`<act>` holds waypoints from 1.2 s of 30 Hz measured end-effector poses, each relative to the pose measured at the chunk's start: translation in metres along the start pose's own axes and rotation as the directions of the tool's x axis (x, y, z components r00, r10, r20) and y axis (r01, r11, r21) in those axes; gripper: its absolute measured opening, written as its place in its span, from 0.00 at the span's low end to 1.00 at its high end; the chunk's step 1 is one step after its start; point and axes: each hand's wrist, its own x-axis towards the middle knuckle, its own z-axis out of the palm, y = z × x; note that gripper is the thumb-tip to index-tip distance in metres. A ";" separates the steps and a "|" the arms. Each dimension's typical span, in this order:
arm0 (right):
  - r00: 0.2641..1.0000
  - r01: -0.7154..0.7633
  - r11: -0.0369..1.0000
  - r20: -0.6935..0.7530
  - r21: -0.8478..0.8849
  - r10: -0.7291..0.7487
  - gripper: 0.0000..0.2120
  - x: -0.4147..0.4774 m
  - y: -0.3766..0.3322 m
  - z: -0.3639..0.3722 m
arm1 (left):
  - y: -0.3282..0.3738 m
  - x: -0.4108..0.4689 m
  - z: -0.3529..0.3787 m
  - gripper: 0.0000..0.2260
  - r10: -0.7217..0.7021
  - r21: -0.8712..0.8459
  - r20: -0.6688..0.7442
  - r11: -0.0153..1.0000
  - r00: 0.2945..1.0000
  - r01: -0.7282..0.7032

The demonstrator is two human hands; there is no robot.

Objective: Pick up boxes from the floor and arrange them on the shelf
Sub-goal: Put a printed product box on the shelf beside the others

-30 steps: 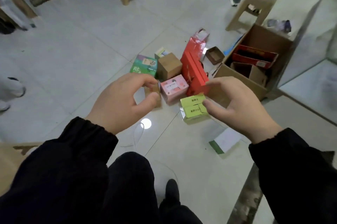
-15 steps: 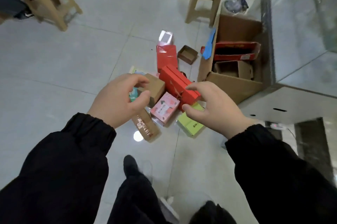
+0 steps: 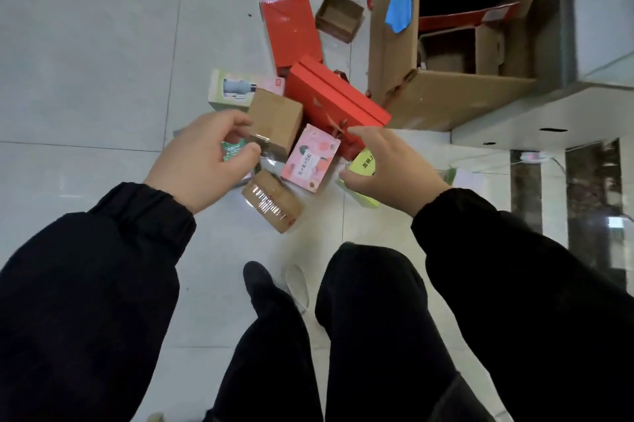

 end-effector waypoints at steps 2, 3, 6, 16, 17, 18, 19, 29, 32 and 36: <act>0.998 -0.041 0.999 0.051 -0.001 0.041 0.35 0.028 0.021 0.014 | -0.012 0.021 0.026 0.20 -0.038 0.000 0.066 0.999 0.997 0.038; 0.996 -0.062 0.998 0.070 0.010 0.061 0.35 0.044 0.033 0.024 | -0.018 0.032 0.041 0.20 -0.062 0.000 0.091 0.998 0.994 0.062; 0.985 -0.111 0.993 0.136 0.029 0.106 0.35 0.103 0.077 0.064 | -0.050 0.071 0.094 0.13 -0.171 -0.025 0.136 0.984 0.976 0.176; 0.958 -0.135 0.990 0.260 0.036 0.121 0.39 0.289 0.256 0.249 | -0.208 0.176 0.356 0.20 -0.547 -0.267 0.158 0.778 0.822 0.569; 0.963 -0.126 0.992 0.243 0.017 0.118 0.40 0.303 0.270 0.269 | -0.222 0.184 0.380 0.18 -0.582 -0.313 0.169 0.733 0.795 0.603; 0.967 -0.122 0.993 0.225 0.003 0.118 0.39 0.316 0.282 0.288 | -0.235 0.192 0.402 0.15 -0.620 -0.380 0.194 0.667 0.761 0.640; 0.969 -0.119 0.993 0.217 -0.006 0.118 0.37 0.330 0.292 0.307 | -0.247 0.199 0.424 0.14 -0.661 -0.472 0.248 0.556 0.708 0.684; 0.983 -0.176 0.969 0.079 0.175 0.164 0.19 0.376 0.324 0.383 | -0.313 0.217 0.513 0.10 -0.593 -0.837 0.301 0.211 0.747 0.505; 0.974 -0.225 0.946 0.059 0.234 0.217 0.20 0.321 0.303 0.354 | -0.294 0.180 0.476 0.17 -0.597 -0.829 0.313 0.208 0.739 0.519; 0.969 -0.247 0.936 0.072 0.250 0.237 0.23 0.226 0.225 0.274 | -0.234 0.102 0.376 0.20 -0.619 -0.808 0.226 0.312 0.753 0.499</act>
